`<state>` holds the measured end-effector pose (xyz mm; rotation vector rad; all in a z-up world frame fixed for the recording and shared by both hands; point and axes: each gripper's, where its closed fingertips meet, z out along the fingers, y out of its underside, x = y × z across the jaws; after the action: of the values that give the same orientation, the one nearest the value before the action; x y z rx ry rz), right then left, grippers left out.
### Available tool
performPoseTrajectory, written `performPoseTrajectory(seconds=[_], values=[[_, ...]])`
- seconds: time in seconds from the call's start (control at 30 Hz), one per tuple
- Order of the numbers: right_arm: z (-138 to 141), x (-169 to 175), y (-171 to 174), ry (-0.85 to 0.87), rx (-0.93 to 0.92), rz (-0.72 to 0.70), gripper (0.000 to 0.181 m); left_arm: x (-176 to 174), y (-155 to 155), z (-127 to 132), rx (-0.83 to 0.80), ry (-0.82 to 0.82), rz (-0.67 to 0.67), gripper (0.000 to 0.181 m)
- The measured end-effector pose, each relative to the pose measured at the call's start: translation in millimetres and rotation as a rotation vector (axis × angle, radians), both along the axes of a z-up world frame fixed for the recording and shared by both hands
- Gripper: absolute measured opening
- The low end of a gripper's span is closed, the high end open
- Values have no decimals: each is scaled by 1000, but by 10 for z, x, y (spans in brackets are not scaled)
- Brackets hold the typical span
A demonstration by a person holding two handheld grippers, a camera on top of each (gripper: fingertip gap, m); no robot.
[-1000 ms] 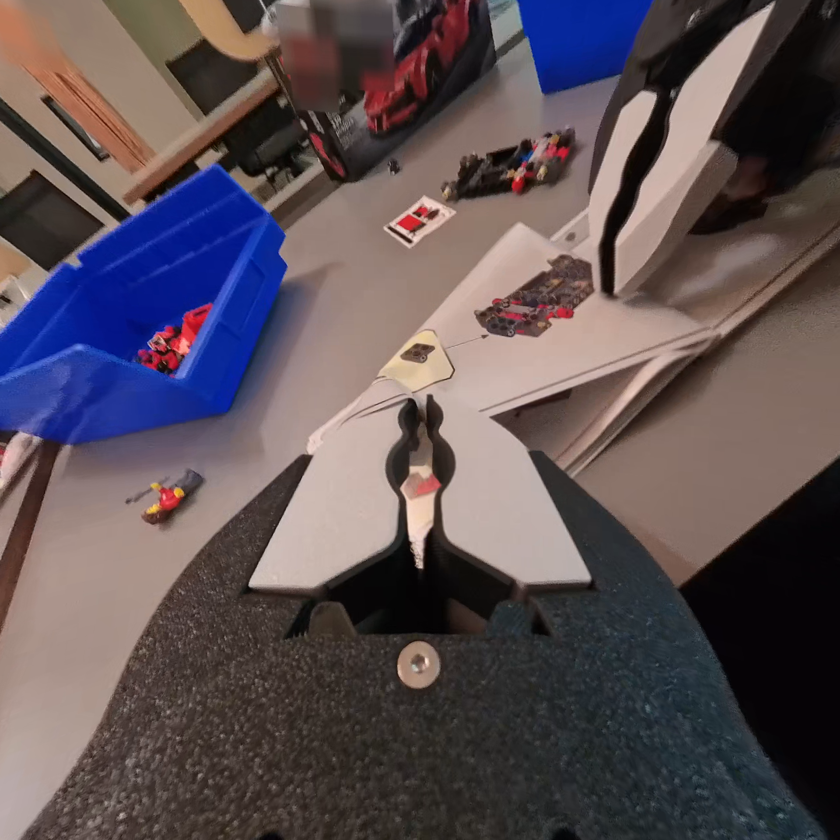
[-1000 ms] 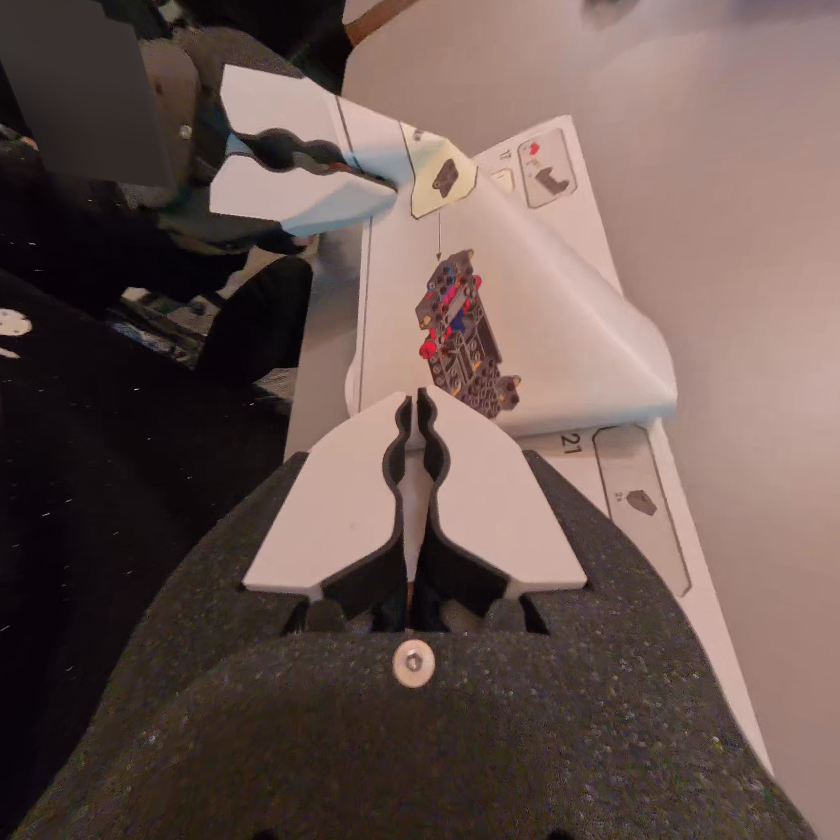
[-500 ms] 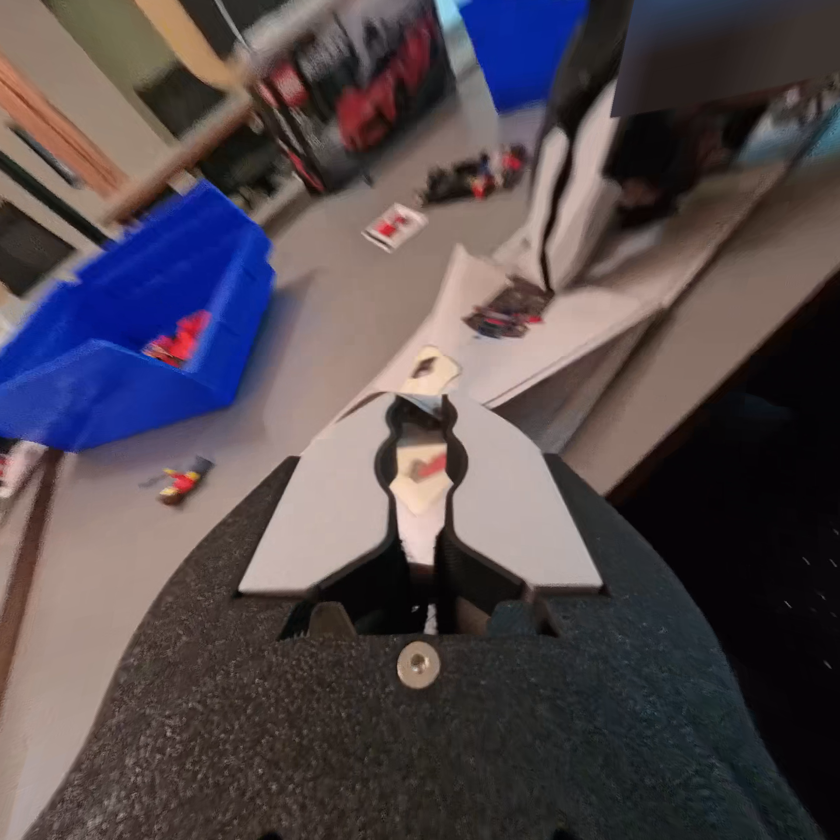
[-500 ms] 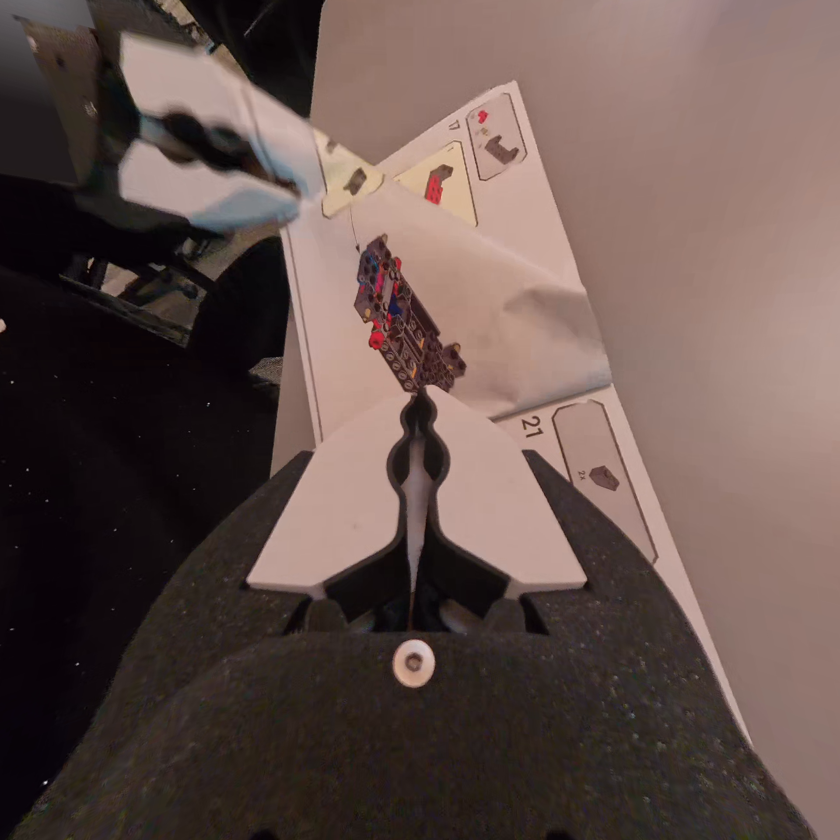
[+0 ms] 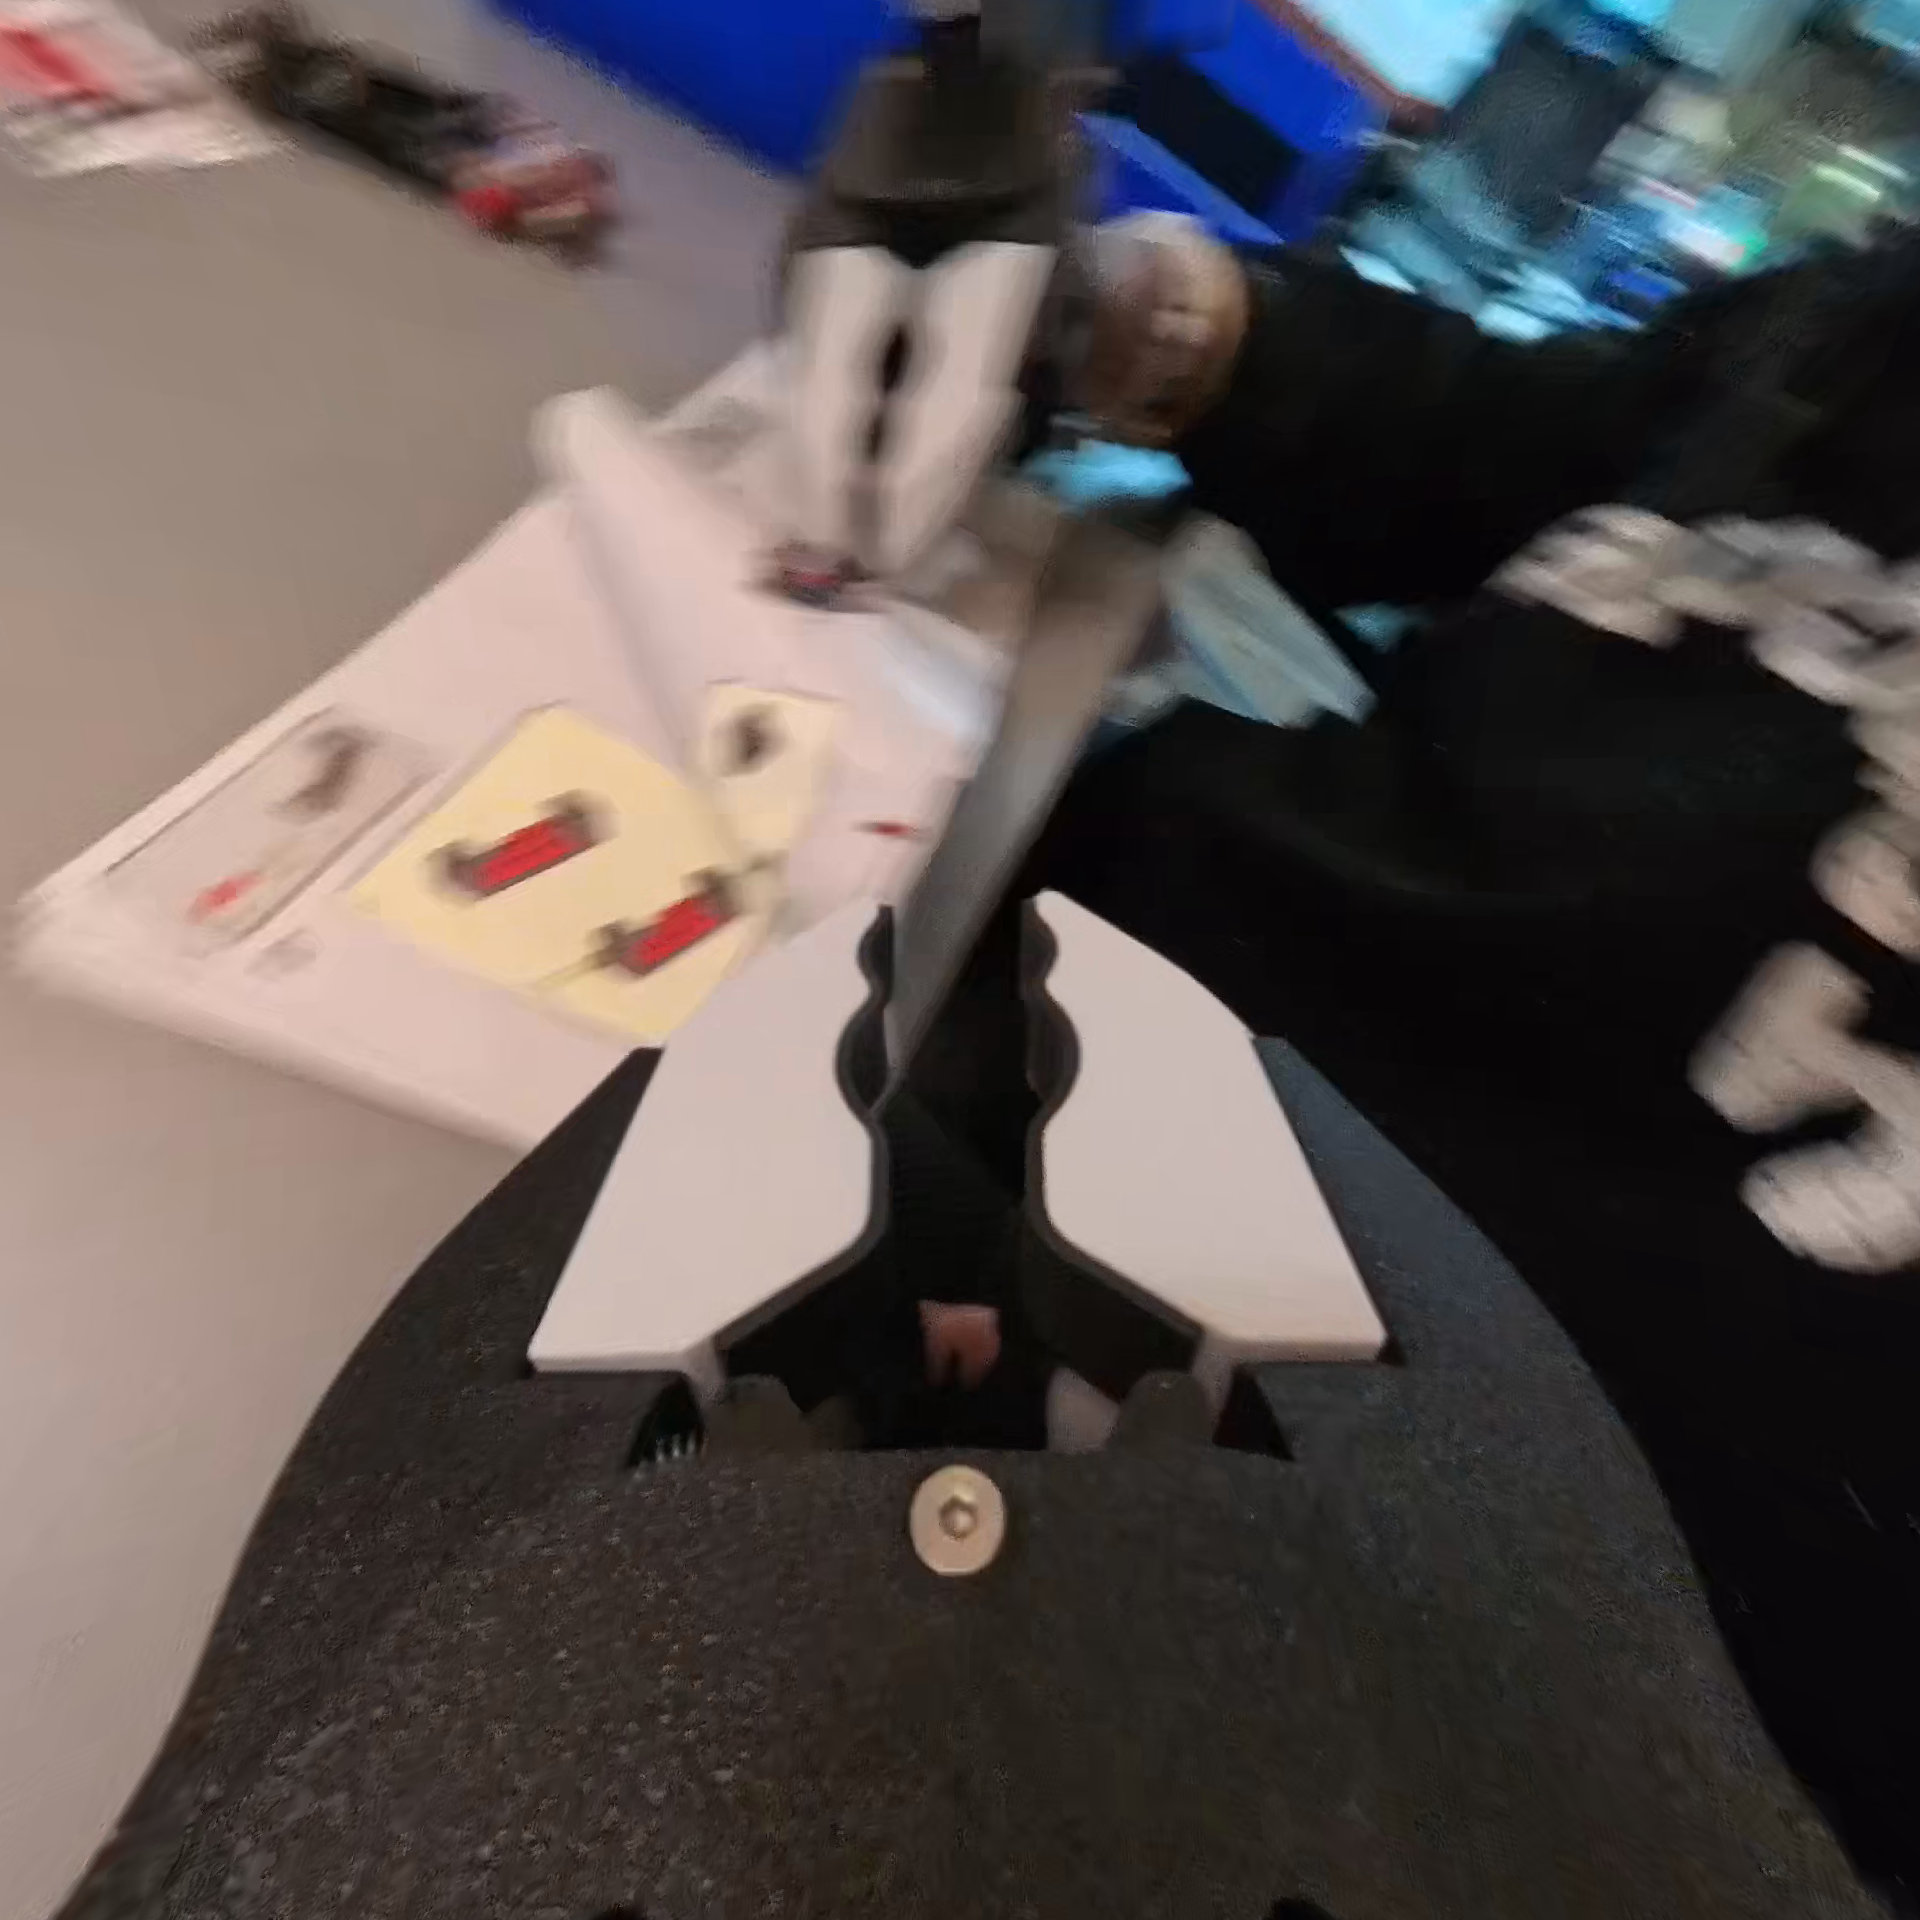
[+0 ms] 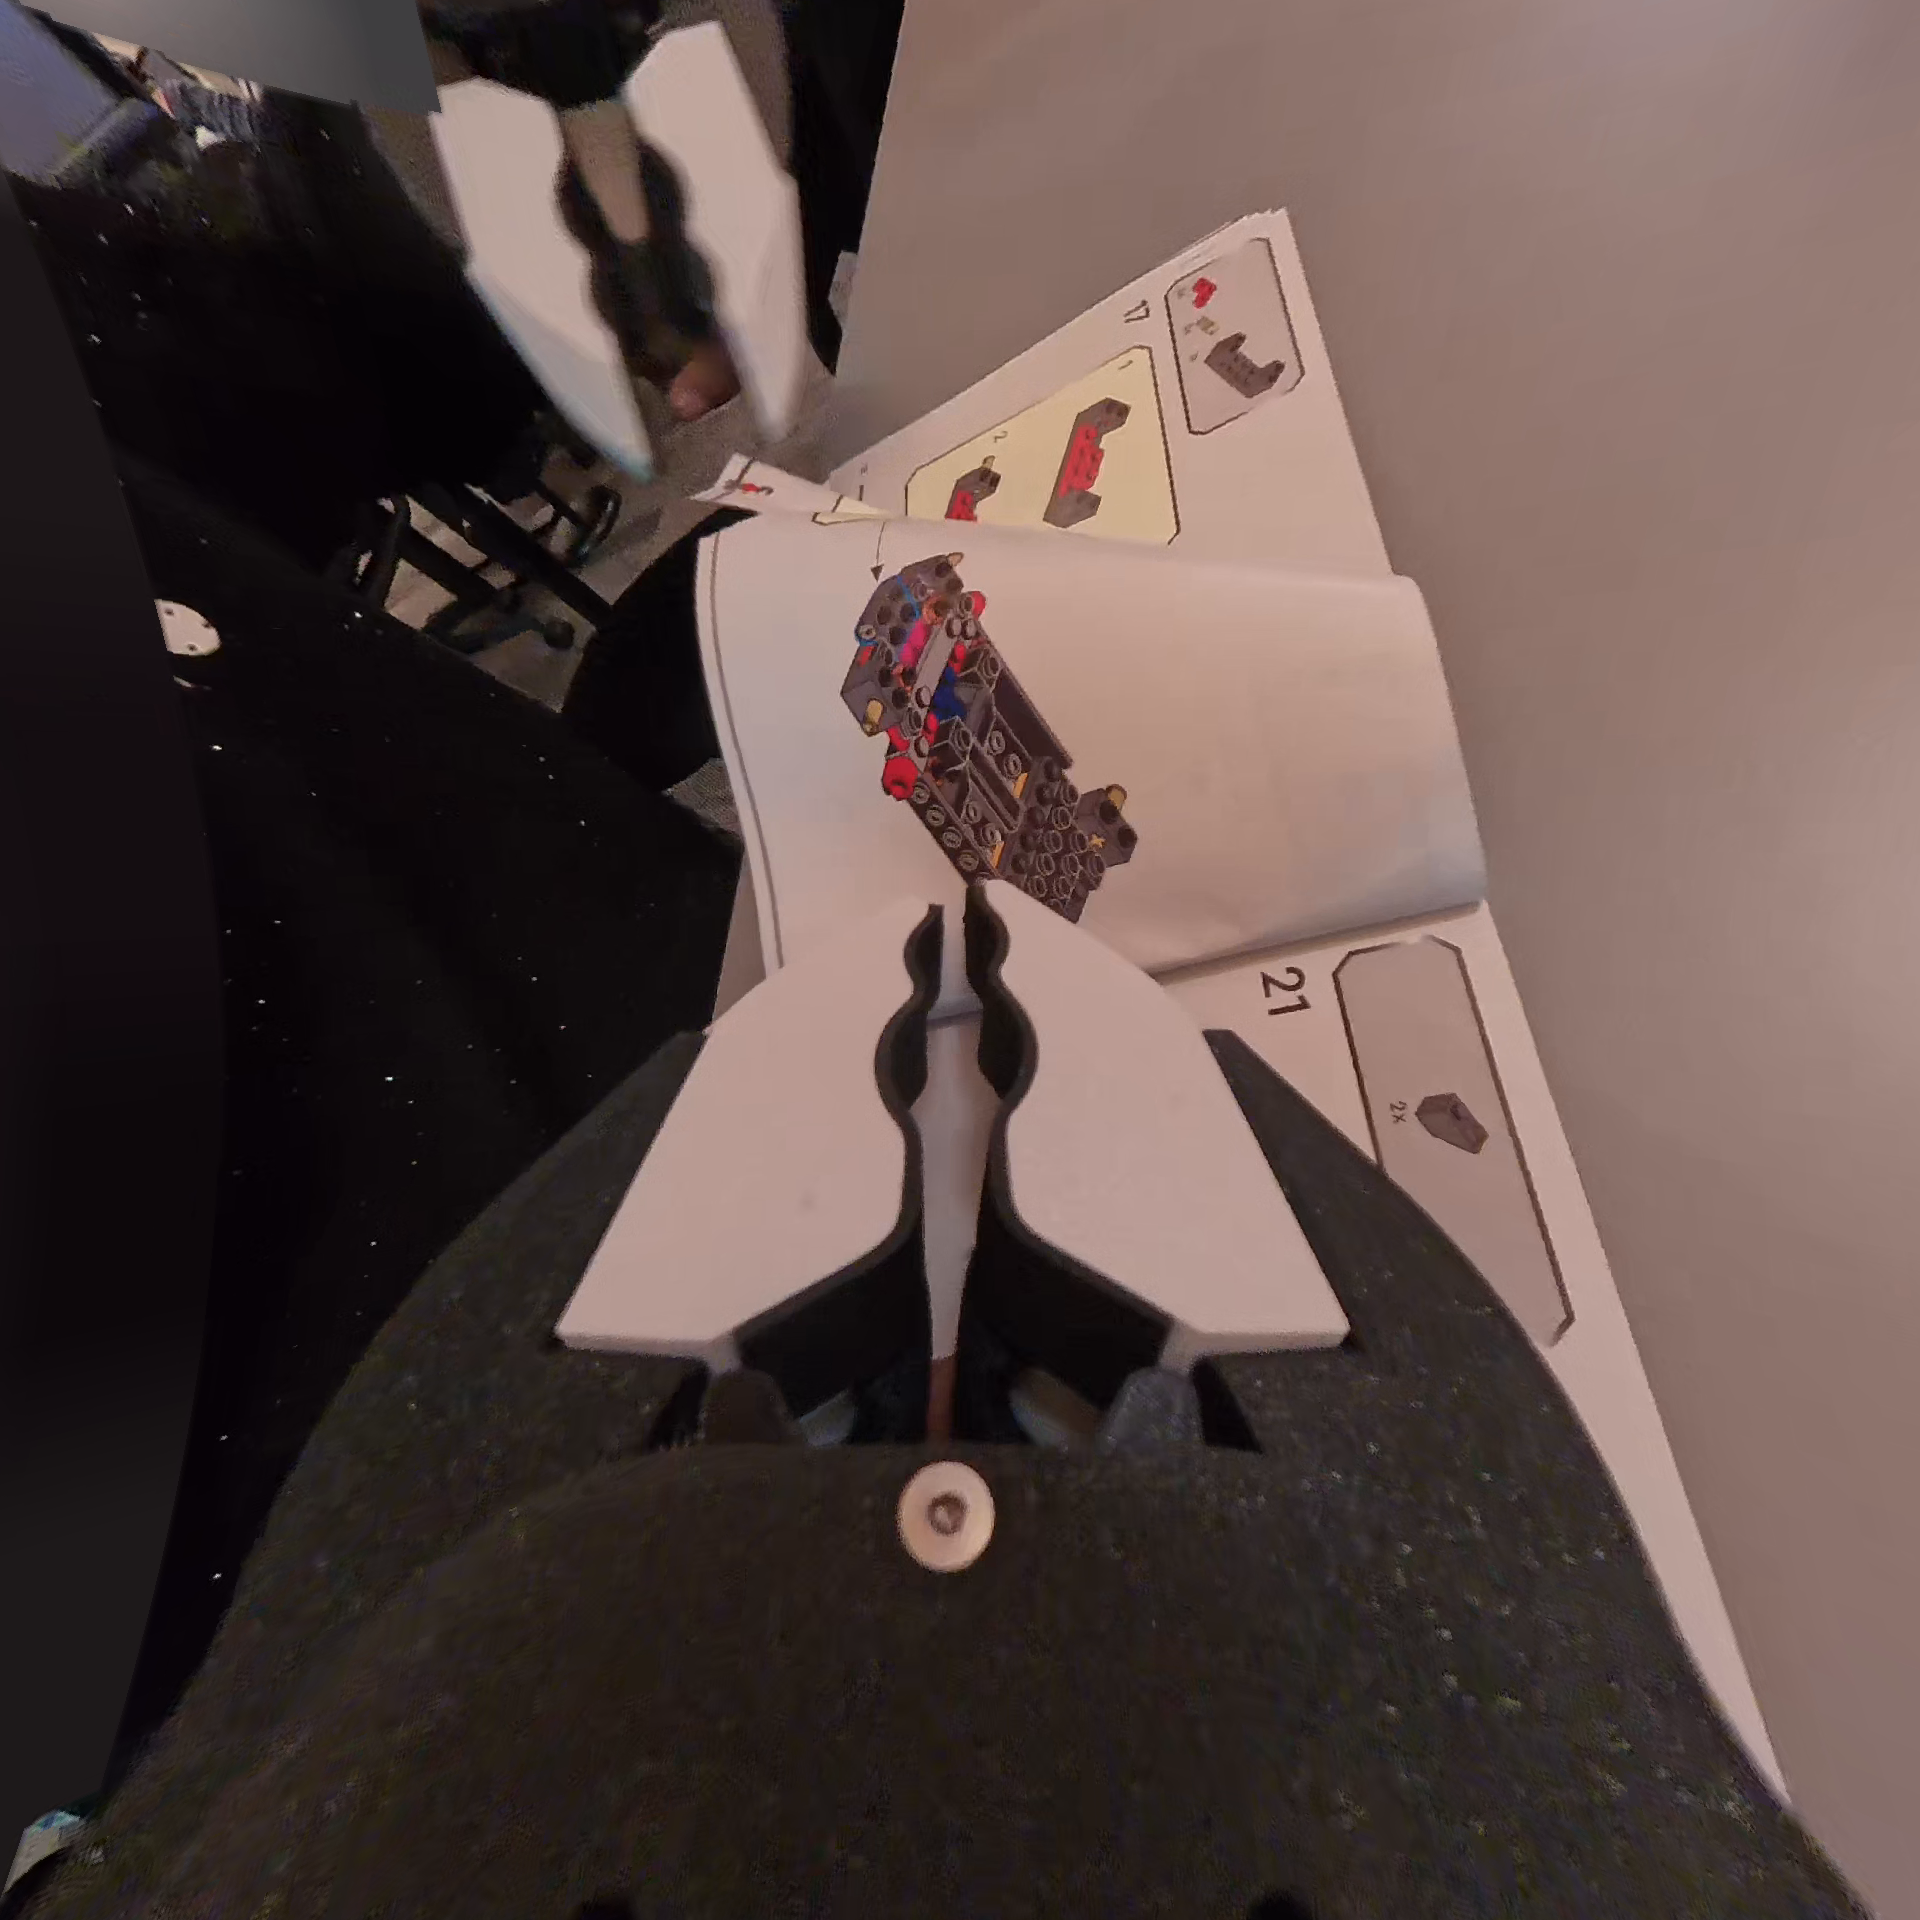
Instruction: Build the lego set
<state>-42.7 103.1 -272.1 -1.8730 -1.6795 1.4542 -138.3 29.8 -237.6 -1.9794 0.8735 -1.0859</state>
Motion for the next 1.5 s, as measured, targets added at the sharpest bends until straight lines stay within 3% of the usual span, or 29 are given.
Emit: performPoseTrajectory(seconds=[0.07, 0.13, 0.23, 0.33, 0.47, 0.53, 0.63, 0.73, 0.83, 0.97, 1.13, 1.3, 1.37, 1.4, 1.5], values=[[25, 14, 25, 16, -13, -17, 4, 170, -523, 206, 85, -93, -323, 37], [26, 18, 36, 16, -19, -25, 4, 285, -636, 53, 86, 27, -387, 44], [10, 20, 11, 5, -12, -8, 4, 474, -317, -328, 204, 260, -248, 54], [11, 32, -5, 8, 4, 1, 4, 517, -50, -430, 282, 399, -127, 53], [42, 88, -67, 31, 14, 37, 4, 459, 194, -245, 385, 423, 20, 56], [65, 121, -89, 49, 20, 48, 5, 430, 326, -44, 545, 449, 107, 58], [103, 150, -90, 74, 9, 47, 5, 495, 385, 6, 787, 554, 88, 52], [119, 155, -85, 82, -12, 46, 5, 505, 433, -358, 788, 701, -8, 52], [79, 159, -70, 54, -6, 36, 4, 430, 594, -334, 812, 706, 30, 49], [22, 160, -65, 18, 8, 31, 3, 191, 725, -179, 729, 693, 100, 56], [-59, 151, -55, -39, 7, 24, 2, -349, 851, 110, 717, 719, 264, 53], [-119, 181, -78, -85, -2, 45, 1, -801, 1061, 715, 783, 711, 586, 42], [-119, 211, -82, -91, -24, 49, 0, -646, 1086, 901, 788, 635, 618, 39], [-118, 228, -85, -91, -35, 51, 0, -420, 1064, 928, 772, 562, 565, 37], [-109, 269, -103, -87, -40, 68, 1, 509, 858, 682, 613, 392, 233, 32]])
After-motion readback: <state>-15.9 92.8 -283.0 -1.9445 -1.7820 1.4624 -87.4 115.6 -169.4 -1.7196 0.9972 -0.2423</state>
